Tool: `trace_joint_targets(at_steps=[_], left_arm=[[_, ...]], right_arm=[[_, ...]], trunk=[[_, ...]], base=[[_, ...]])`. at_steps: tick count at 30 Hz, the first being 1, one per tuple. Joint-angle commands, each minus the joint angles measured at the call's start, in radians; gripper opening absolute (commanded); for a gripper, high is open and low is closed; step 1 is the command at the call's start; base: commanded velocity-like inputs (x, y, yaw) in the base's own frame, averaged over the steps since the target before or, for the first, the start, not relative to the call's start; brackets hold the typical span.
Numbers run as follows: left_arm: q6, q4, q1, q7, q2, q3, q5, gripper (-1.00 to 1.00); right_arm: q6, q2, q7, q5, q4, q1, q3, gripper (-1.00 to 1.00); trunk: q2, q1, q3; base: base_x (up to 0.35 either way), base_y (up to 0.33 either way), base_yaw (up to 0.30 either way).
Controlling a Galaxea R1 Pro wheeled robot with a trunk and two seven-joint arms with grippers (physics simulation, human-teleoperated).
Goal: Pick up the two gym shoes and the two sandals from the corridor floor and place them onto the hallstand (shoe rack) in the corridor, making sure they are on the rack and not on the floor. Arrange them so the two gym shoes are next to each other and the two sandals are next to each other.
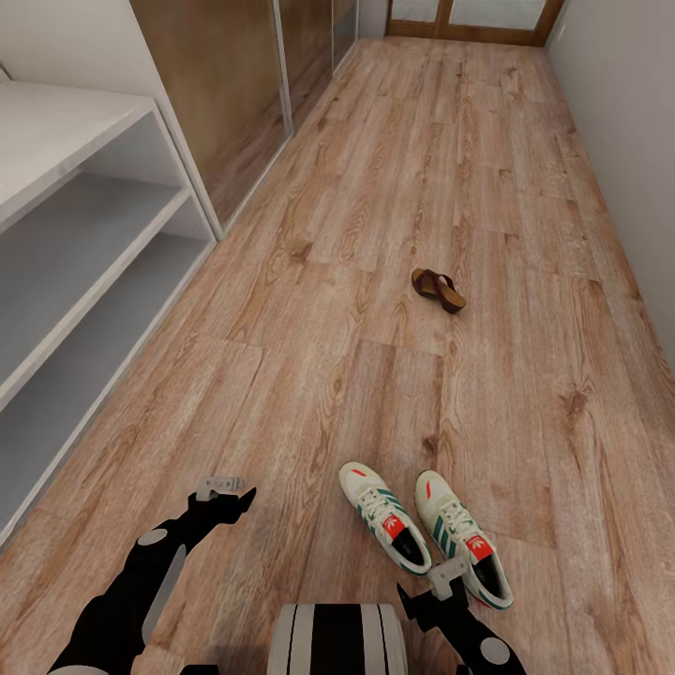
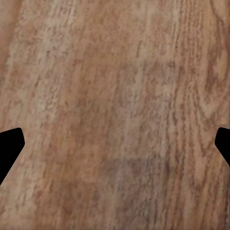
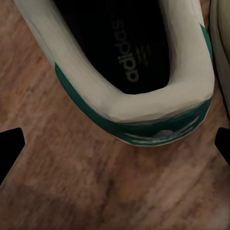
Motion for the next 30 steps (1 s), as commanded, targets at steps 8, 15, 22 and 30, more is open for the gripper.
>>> trace_joint_targets(at_steps=[8, 15, 22, 30], left_arm=[[0.008, -0.001, 0.0, -0.005, 0.0, 0.003, 0.005, 1.0], [0.008, -0.001, 0.0, -0.005, 0.0, 0.003, 0.005, 1.0], [0.008, -0.001, 0.0, -0.005, 0.0, 0.004, 0.003, 1.0], [0.008, 0.0, 0.0, -0.005, 0.0, 0.003, 0.002, 1.0]], right_arm=[[-0.003, 0.0, 0.002, 0.009, 0.0, 0.0, -0.002, 1.0], [-0.003, 0.0, 0.002, 0.009, 0.0, 0.0, -0.002, 1.0], [-0.003, 0.0, 0.002, 0.009, 0.0, 0.0, -0.002, 1.0], [-0.003, 0.0, 0.002, 0.009, 0.0, 0.0, -0.003, 1.0]], trunk=[[0.0, 0.0, -0.001], [0.0, 0.0, -0.001], [0.0, 0.0, -0.001], [0.0, 0.0, -0.001]], base=[[0.0, 0.0, 0.0], [0.067, 0.0, 0.0], [0.082, 0.0, 0.0], [0.012, 0.0, 0.0]])
